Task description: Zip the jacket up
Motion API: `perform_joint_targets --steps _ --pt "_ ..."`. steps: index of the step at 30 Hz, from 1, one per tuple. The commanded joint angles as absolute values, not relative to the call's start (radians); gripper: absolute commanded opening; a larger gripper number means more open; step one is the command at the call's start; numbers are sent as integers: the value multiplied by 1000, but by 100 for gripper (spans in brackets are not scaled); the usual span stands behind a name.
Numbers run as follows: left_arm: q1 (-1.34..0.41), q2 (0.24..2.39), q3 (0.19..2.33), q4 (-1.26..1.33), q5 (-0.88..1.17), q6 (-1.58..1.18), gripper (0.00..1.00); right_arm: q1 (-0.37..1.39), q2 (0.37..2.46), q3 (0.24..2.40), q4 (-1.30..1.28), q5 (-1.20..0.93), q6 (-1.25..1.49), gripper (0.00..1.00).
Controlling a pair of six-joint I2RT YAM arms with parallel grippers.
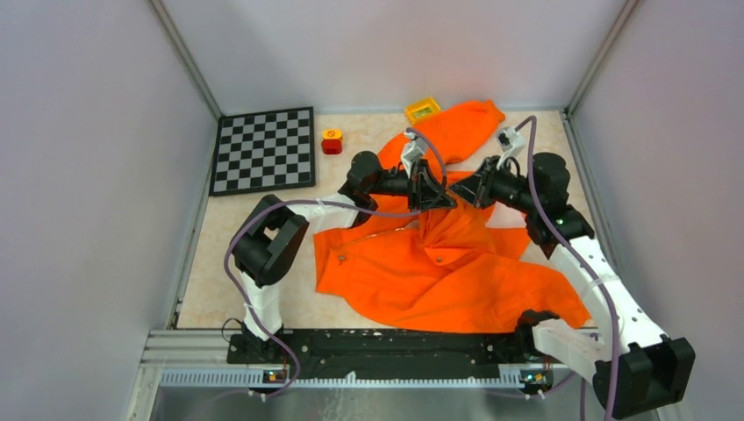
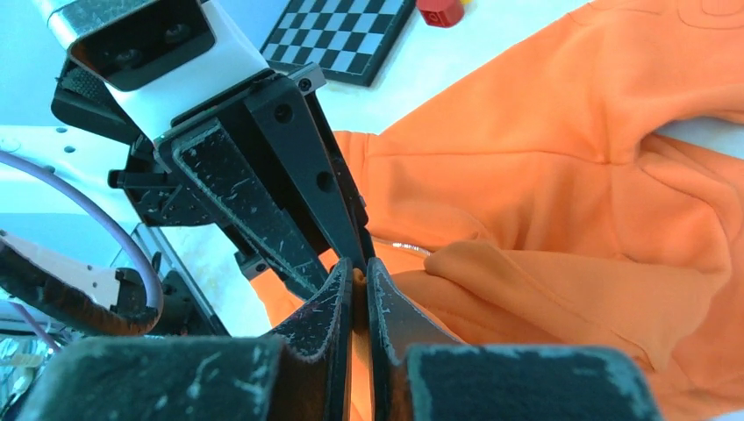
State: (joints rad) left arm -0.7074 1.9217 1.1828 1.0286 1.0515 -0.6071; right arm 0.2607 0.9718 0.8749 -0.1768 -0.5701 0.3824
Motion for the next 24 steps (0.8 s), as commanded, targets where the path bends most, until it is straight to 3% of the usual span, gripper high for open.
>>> perform_joint_targets --steps 1,6,9,16,24 --pt "-738 1874 1196 1056 1103 -600 18 271 1014 880 56 -674 447 0" --pt "-718 1822 1154 1004 1053 -550 50 261 1011 856 72 -690 454 0" --pt "-688 1794 1120 1028 1035 -574 57 249 997 827 93 -691 468 0" --pt "-599 1676 1010 991 929 -596 66 216 914 721 200 -699 512 0" --pt "-563 1562 932 864 801 -795 62 204 841 588 456 -652 656 0"
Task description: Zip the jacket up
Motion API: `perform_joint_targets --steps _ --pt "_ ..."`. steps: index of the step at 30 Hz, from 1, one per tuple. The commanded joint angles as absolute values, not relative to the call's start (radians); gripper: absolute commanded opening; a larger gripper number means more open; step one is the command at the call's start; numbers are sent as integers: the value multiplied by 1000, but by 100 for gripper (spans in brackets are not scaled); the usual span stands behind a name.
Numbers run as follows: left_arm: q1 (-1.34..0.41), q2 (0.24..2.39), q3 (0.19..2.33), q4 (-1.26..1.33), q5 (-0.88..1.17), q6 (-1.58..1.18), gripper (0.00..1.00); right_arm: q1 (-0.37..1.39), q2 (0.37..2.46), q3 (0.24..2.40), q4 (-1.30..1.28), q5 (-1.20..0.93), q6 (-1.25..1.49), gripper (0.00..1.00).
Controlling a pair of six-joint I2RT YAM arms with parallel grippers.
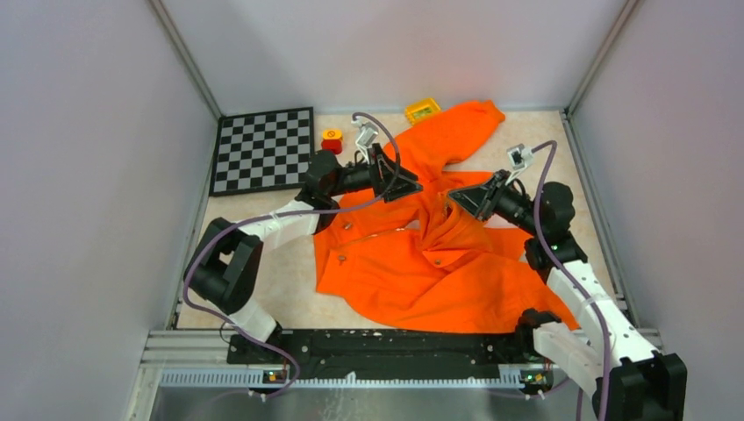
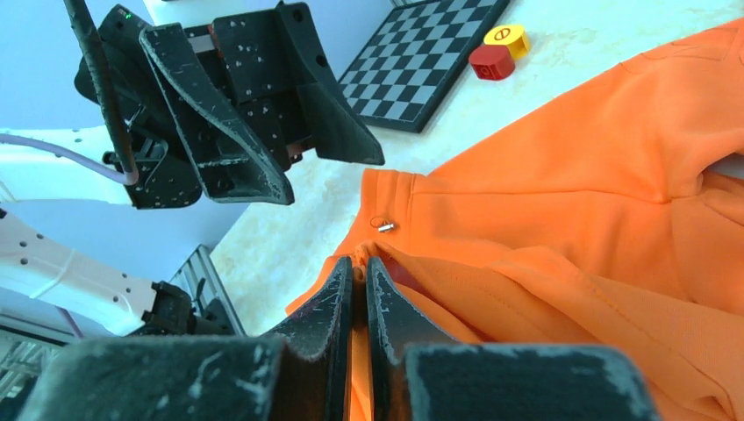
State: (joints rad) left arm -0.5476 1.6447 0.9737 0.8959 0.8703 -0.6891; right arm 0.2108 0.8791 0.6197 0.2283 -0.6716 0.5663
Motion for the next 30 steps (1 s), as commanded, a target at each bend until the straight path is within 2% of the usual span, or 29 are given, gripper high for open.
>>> perform_joint_targets --steps 1,5,12,19,25,30 --pt "-576 1552 926 855 793 -802 62 205 839 579 478 -642 666 0" --pt "-638 1554 899 875 761 -838 61 205 824 548 569 -612 706 0" --pt "-668 1675 882 1091 720 -1022 53 205 835 567 606 -612 735 0" --pt "-680 1710 911 986 656 -999 53 204 823 570 590 -606 731 0" --pt "-697 1755 919 1091 686 -1037 59 204 820 570 587 -607 729 0" --pt "-716 1791 945 1151 718 -1067 56 205 827 572 592 -610 731 0"
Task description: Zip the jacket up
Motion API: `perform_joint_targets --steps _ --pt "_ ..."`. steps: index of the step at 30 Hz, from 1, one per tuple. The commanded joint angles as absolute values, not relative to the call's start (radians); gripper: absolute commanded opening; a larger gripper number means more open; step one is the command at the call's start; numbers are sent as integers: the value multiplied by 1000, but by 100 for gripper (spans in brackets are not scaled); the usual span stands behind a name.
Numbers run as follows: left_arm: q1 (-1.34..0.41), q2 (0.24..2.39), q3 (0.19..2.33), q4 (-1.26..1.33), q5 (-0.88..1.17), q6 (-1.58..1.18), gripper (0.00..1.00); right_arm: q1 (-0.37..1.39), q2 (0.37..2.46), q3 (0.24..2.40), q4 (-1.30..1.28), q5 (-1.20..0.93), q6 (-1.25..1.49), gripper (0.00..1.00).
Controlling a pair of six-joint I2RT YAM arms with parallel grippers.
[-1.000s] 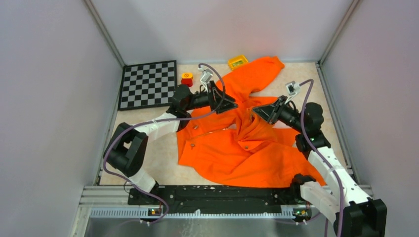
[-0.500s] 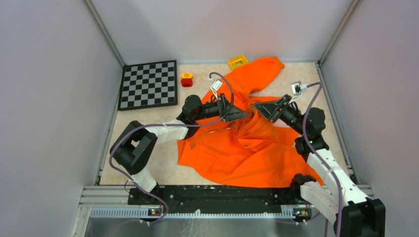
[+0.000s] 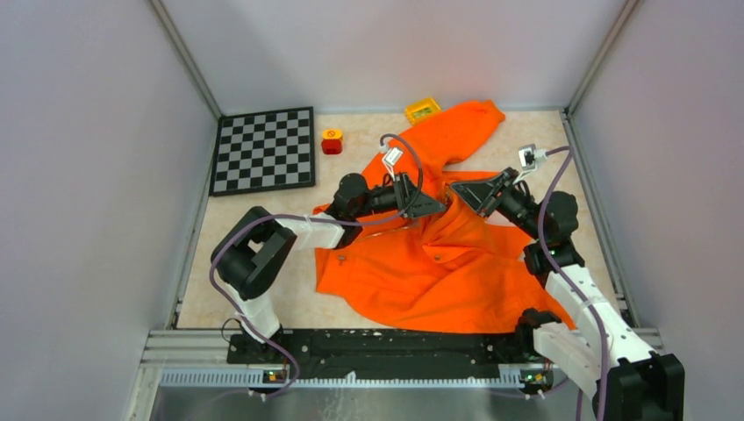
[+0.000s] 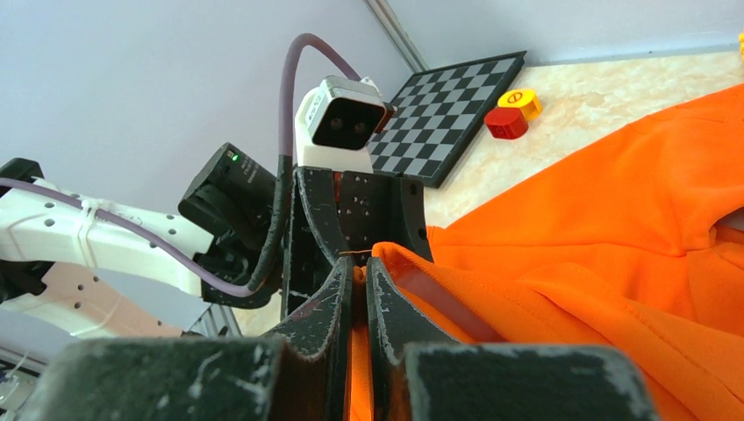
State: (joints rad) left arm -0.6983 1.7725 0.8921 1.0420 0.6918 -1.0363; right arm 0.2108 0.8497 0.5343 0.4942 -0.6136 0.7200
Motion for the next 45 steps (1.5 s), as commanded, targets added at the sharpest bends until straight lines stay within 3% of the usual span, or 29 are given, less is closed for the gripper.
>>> perform_joint_targets --steps 1,8,26,29,32,35,45 --pt "-718 1796 952 1149 724 -1066 55 205 827 573 593 -611 730 0" --pt "-718 1804 975 1187 731 -1088 52 205 828 574 593 -616 729 0" --pt "-719 1811 963 1218 769 -1112 29 204 837 584 593 -612 723 0" --pt "-720 1812 966 1217 775 -1109 25 204 840 588 594 -611 723 0" --pt "-719 1810 971 1200 780 -1096 12 205 838 593 598 -609 727 0" --pt "-719 1815 986 1135 786 -1066 0 205 828 598 606 -589 735 0" --pt "-751 1832 1109 660 799 -819 0 200 754 694 502 -287 628 0"
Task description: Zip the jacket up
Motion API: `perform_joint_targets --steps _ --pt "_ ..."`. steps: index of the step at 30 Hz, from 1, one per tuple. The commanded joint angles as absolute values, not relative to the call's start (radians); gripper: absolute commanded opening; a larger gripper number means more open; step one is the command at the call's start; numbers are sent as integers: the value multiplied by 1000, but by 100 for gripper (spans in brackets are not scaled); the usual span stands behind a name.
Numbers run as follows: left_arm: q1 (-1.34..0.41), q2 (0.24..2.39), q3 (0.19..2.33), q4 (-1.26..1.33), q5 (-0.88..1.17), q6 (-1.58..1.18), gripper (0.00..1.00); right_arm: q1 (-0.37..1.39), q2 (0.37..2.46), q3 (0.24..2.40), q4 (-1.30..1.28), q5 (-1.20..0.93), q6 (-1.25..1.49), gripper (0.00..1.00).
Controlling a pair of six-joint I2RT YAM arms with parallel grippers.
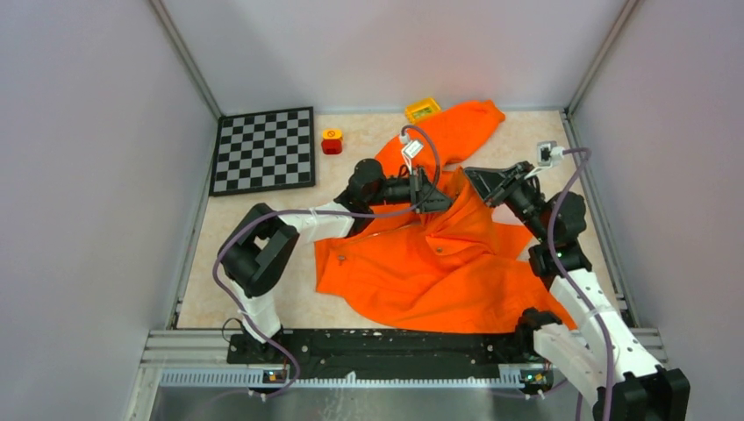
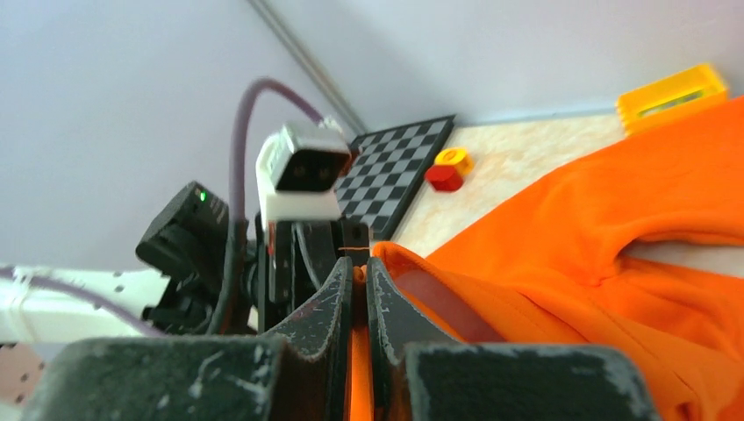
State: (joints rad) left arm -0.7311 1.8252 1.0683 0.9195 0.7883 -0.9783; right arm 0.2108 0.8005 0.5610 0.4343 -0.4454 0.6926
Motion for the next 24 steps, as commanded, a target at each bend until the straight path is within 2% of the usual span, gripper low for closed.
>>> perform_joint_targets --steps 1,8,14,18,24 --pt "-752 1823 1111 612 790 -782 0 195 749 704 489 -270 616 0" --pt "-743 1730 1043 364 714 -572 0 179 710 753 333 -78 461 0" --pt "-725 1632 1021 31 653 -397 0 161 686 767 207 166 277 0" --pt "-700 1550 949 -101 597 -333 0 145 678 755 158 309 267 0" --pt "-633 1467 901 -271 532 -288 0 53 719 746 99 416 299 0"
